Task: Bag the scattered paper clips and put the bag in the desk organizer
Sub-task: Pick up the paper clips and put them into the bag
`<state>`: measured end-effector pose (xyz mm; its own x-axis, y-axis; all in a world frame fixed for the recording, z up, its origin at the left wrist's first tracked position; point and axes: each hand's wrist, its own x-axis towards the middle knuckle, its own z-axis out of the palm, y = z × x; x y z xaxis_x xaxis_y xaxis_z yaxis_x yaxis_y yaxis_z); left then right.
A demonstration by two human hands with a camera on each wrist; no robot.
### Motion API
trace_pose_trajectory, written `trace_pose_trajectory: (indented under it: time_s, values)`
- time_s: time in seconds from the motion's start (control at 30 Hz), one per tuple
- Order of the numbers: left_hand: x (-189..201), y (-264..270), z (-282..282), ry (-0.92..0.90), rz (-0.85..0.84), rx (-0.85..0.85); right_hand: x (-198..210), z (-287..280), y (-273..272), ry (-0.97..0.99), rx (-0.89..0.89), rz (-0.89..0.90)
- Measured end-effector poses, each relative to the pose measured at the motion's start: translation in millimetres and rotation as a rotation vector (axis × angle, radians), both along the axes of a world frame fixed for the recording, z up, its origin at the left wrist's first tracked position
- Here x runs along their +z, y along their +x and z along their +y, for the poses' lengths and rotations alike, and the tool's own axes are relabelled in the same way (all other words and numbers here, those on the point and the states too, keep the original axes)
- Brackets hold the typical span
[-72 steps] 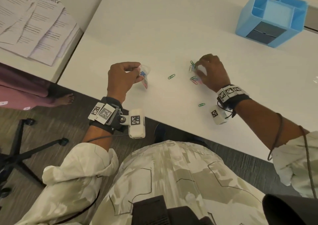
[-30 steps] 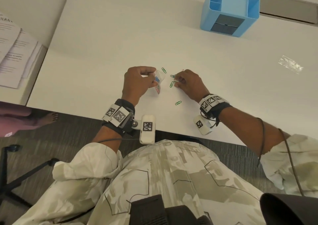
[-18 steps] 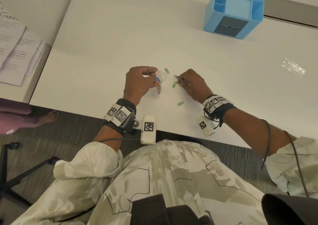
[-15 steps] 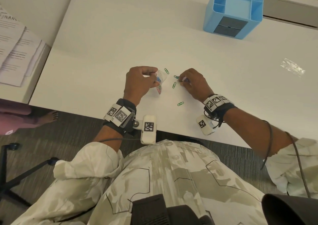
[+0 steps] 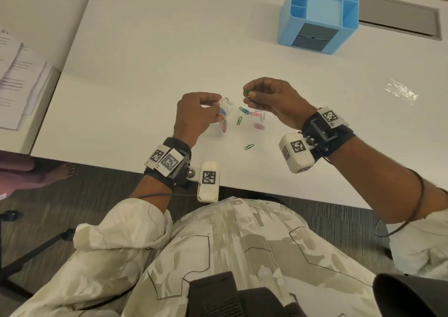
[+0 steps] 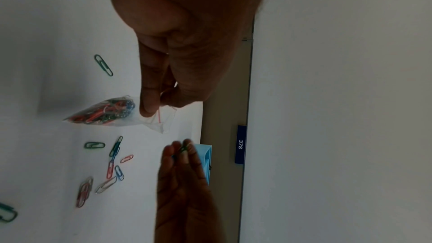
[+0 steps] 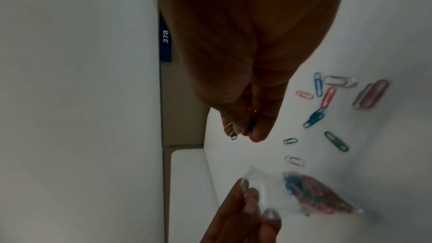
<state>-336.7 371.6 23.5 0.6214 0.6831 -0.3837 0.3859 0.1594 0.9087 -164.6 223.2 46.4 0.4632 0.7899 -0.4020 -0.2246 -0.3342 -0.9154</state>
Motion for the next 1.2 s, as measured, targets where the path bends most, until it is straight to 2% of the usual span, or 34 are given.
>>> trace_pose_trajectory:
  time_s: [0.13, 0.3, 0.37, 0.7, 0.87, 0.97, 1.07, 1.2]
  values:
    - [-0.4, 6.7, -2.1, 0.017, 0.002, -0.022, 24.4, 7.0, -11.9, -0.029, 0.076, -0.105]
    - [-1.3, 13.3, -1.6, 0.038, 0.009, -0.045, 34.1, 15.5, -25.3, -0.208, 0.233, -0.519]
    - [-1.5, 15.1, -1.8, 0.038, 0.007, -0.046, 34.4, 17.1, -28.0, -0.226, 0.242, -0.599]
    - [0.0, 23.1, -5.8, 0.02, 0.006, -0.043, 29.2, 19.0, -26.2, -0.162, 0.218, -0.592]
    - [2.3, 25.7, -5.9, 0.009, -0.005, -0.046, 24.3, 20.8, -21.3, -0.11, 0.099, -0.711]
    - [1.6, 24.5, -1.5, 0.012, -0.002, -0.028, 10.7, 13.4, -10.5, -0.125, 0.09, -0.765]
    - [0.2, 19.3, 4.8, 0.007, -0.013, -0.009, -13.7, -7.0, -2.2, -0.195, 0.204, -0.726]
    - [0.3, 11.3, 12.4, 0.025, -0.006, 0.012, -51.3, -37.3, -8.2, -0.321, 0.489, -0.665]
